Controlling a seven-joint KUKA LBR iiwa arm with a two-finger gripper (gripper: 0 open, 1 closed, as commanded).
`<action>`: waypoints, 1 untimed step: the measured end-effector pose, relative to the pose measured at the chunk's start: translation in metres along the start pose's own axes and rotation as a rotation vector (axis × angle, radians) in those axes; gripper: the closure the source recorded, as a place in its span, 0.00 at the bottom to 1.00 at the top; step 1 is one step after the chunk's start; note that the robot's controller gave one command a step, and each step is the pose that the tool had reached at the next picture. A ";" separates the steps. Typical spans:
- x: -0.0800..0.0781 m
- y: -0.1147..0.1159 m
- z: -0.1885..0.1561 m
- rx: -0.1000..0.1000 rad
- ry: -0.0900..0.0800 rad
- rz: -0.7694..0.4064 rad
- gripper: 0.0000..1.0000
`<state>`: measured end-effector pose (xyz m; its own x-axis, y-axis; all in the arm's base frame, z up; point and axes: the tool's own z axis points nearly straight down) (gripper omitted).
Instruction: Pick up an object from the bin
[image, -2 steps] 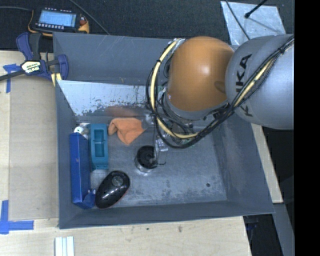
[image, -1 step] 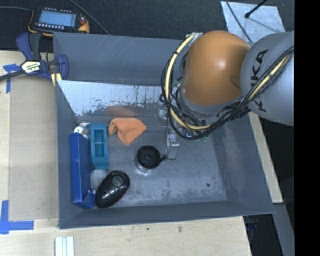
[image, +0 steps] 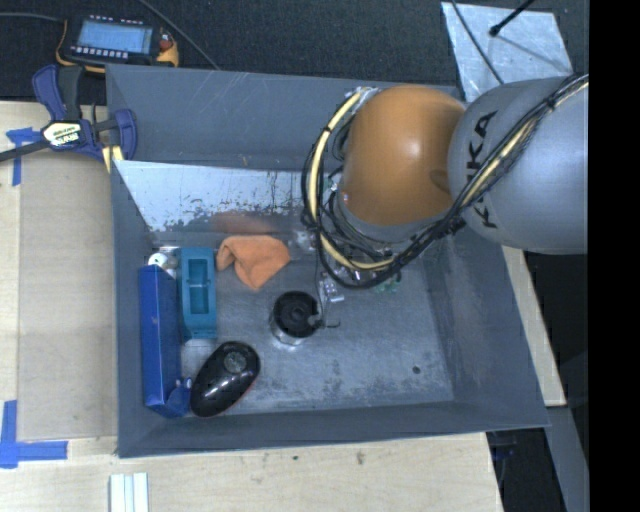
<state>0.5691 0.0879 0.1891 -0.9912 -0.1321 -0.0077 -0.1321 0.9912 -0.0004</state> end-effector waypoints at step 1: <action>0.003 0.002 0.032 -0.001 0.006 -0.119 0.00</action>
Offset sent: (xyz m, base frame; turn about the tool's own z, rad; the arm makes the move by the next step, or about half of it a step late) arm 0.0115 -0.0331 -0.0651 0.1448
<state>0.5661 0.0897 0.1575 -0.9685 -0.2490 -0.0016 -0.2490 0.9685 0.0001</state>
